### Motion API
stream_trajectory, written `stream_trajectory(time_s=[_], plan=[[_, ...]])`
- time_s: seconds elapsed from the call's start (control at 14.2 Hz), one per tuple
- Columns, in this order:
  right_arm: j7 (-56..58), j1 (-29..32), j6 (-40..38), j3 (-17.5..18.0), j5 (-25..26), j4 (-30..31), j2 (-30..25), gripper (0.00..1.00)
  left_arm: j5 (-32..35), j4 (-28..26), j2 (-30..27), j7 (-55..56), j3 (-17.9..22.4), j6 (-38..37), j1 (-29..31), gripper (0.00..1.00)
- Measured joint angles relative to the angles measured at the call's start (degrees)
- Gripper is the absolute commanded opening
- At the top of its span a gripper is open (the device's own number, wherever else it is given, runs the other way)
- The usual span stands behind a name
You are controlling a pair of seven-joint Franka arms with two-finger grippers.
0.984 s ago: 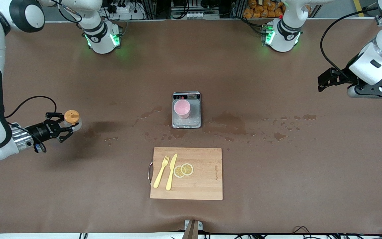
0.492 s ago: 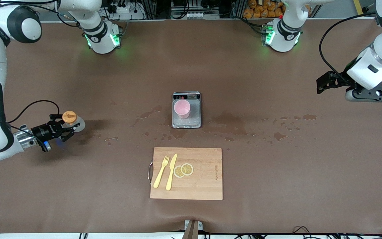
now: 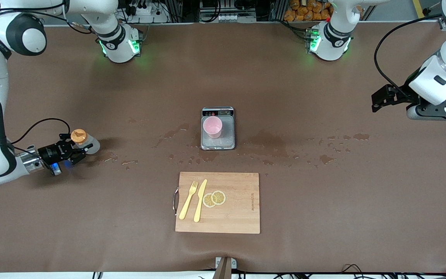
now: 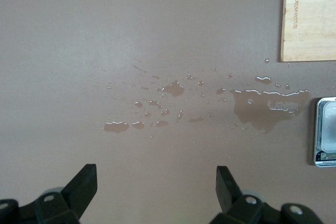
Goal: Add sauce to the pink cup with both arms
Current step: 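Carry the bottle with the right gripper back beside its start spot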
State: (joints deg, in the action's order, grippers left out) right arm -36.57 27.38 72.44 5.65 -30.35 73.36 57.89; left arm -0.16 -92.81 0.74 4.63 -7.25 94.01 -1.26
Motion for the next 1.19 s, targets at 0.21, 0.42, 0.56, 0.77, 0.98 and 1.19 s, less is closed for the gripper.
stream_trajectory(time_s=[0.21,0.42,0.56,0.77,0.98,1.19], plan=[[0.3,0.4,0.1,0.0,0.0,0.0,0.5,0.22,0.0,0.0,0.3,0.0,0.0,1.1,-0.1,1.0],[1.2,0.7,0.1,0.0,-0.4,0.0,1.3,0.23,0.0,0.1,0.4,0.0,0.0,1.5,0.0,1.0],[1.7,0.9,0.1,0.0,-0.5,0.0,1.3,0.85,0.0,0.4,0.4,0.0,-0.1,1.5,0.0,1.0],[1.7,0.9,0.5,0.0,-0.6,0.0,1.4,1.0,0.0,0.5,0.4,0.0,-0.1,1.4,-0.1,1.0],[1.7,0.9,0.9,0.0,-0.6,-0.3,1.4,1.0,0.0,0.5,0.6,0.0,-0.2,1.4,-0.1,1.0],[1.2,0.9,0.9,0.0,-0.5,-1.8,1.2,1.0,0.0,0.5,0.6,0.0,-0.4,1.4,-0.2,1.0]])
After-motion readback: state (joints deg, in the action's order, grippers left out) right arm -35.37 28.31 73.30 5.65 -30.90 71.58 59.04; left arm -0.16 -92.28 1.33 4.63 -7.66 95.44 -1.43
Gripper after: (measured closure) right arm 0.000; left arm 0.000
